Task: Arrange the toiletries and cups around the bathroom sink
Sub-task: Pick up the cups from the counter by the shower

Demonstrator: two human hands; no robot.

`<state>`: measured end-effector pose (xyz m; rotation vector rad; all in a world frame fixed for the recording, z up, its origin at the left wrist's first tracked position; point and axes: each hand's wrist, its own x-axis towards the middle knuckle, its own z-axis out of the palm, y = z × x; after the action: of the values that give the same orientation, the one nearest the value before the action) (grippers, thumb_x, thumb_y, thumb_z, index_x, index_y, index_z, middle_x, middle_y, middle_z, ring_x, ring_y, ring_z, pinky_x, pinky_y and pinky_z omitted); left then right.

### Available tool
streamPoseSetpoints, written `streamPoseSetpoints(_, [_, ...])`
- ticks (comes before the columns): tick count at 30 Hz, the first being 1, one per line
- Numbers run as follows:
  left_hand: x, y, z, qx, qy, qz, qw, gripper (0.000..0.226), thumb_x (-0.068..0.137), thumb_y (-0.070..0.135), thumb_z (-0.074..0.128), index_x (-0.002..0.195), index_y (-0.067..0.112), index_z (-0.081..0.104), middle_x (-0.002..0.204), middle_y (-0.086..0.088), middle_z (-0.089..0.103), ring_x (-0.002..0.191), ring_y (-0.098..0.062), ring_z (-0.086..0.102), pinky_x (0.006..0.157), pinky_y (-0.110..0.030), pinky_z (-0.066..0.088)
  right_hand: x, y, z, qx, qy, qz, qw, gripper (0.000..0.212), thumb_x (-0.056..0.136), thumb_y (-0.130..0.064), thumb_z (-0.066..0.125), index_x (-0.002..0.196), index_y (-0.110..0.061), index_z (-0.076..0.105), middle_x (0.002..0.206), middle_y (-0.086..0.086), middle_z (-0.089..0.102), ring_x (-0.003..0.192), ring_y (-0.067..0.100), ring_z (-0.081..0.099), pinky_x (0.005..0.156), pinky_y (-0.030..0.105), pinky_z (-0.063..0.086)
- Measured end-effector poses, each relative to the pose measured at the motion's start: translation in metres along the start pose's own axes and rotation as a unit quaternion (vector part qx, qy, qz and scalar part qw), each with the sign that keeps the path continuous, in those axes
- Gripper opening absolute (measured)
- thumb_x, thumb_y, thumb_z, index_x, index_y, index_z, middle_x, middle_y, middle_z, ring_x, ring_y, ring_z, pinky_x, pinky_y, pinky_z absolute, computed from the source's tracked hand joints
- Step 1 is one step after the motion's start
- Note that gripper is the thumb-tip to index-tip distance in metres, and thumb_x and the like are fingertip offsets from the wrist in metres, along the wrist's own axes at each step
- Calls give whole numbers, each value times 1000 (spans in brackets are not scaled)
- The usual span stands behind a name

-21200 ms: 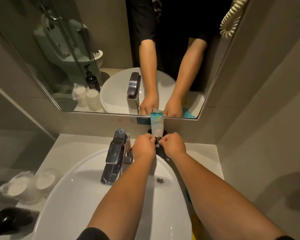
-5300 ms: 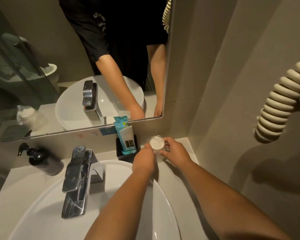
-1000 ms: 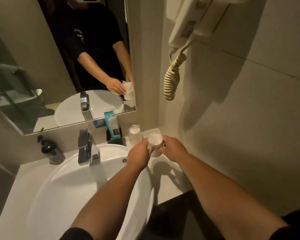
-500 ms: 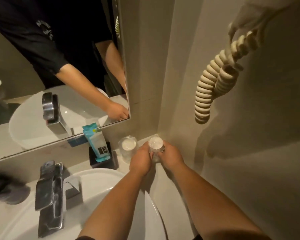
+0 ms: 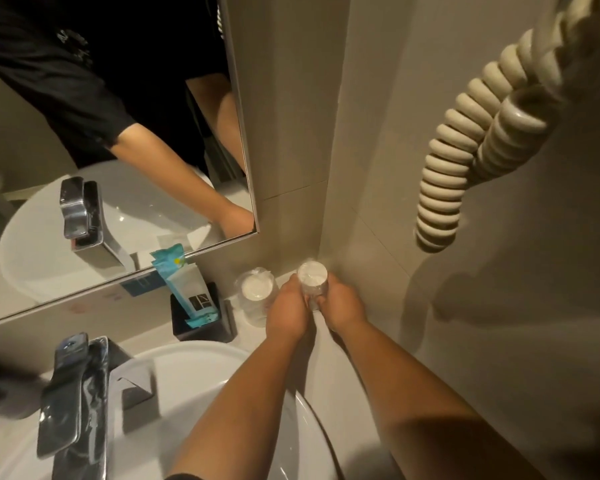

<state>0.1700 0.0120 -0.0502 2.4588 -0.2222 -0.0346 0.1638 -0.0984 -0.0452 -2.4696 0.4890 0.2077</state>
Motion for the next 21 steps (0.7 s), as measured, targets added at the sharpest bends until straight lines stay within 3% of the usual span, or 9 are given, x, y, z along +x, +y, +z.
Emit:
streamPoseSetpoints(2, [-5, 0, -1, -37, 0, -22, 999, 41, 93, 49, 40, 87, 21, 70, 84, 2, 72, 76, -8, 65, 66, -24, 45, -4, -2, -4, -21, -7, 4, 1000, 46, 89, -15, 54, 133, -12, 41, 118, 13, 63, 104, 33, 61, 85, 36, 50])
streamPoseSetpoints(4, [-8, 6, -5, -12, -7, -37, 999, 41, 95, 47, 40, 95, 18, 68, 91, -2, 72, 83, -13, 65, 71, -28, 46, -10, -5, -8, -32, -12, 8, 999, 41, 91, -13, 52, 131, -10, 42, 119, 14, 63, 107, 34, 61, 87, 36, 50])
streamPoseSetpoints(6, [-9, 12, -16, 20, -35, -26, 999, 33, 96, 25, 47, 123, 7, 54, 117, -14, 63, 104, -25, 61, 84, -33, 48, -20, -8, -16, -32, -15, 9, 999, 34, 94, -17, 50, 127, -10, 47, 117, 14, 64, 106, 33, 62, 89, 36, 51])
streamPoseSetpoints(7, [-10, 14, -19, 12, -40, -30, 999, 39, 95, 14, 48, 133, 4, 42, 127, -18, 56, 112, -30, 55, 90, -36, 44, -27, -10, -21, -27, -16, 8, 999, 33, 95, -21, 50, 126, -12, 49, 116, 13, 65, 104, 33, 62, 89, 37, 51])
streamPoseSetpoints(10, [-27, 25, -38, -2, -37, -25, 999, 42, 93, 7, 48, 134, 4, 39, 128, -18, 54, 113, -33, 54, 91, -37, 44, -49, -11, -38, -53, -32, -23, 998, 33, 94, -24, 48, 125, -16, 52, 115, 11, 66, 103, 32, 62, 88, 36, 51])
streamPoseSetpoints(14, [-65, 32, -65, 125, -76, 44, 988, 30, 90, 16, 48, 120, 14, 46, 118, -9, 57, 101, -25, 57, 77, -34, 47, -85, -6, -61, -153, -20, -95, 983, 39, 92, -23, 52, 130, -17, 50, 124, 7, 60, 113, 27, 56, 91, 36, 48])
streamPoseSetpoints(17, [-96, 32, -83, 236, -64, 102, 964, 37, 91, 28, 48, 125, 13, 47, 131, -10, 51, 116, -27, 49, 94, -36, 41, -111, 0, -74, -221, -11, -153, 963, 46, 93, -32, 49, 135, -16, 41, 134, 5, 50, 126, 26, 43, 100, 38, 41])
streamPoseSetpoints(21, [-139, 32, -106, 334, -43, 98, 936, 52, 92, 45, 44, 133, 12, 44, 140, -11, 46, 130, -30, 39, 110, -44, 28, -145, 16, -82, -269, 27, -232, 935, 54, 91, -41, 49, 138, -16, 40, 144, 7, 43, 134, 28, 35, 109, 37, 31])
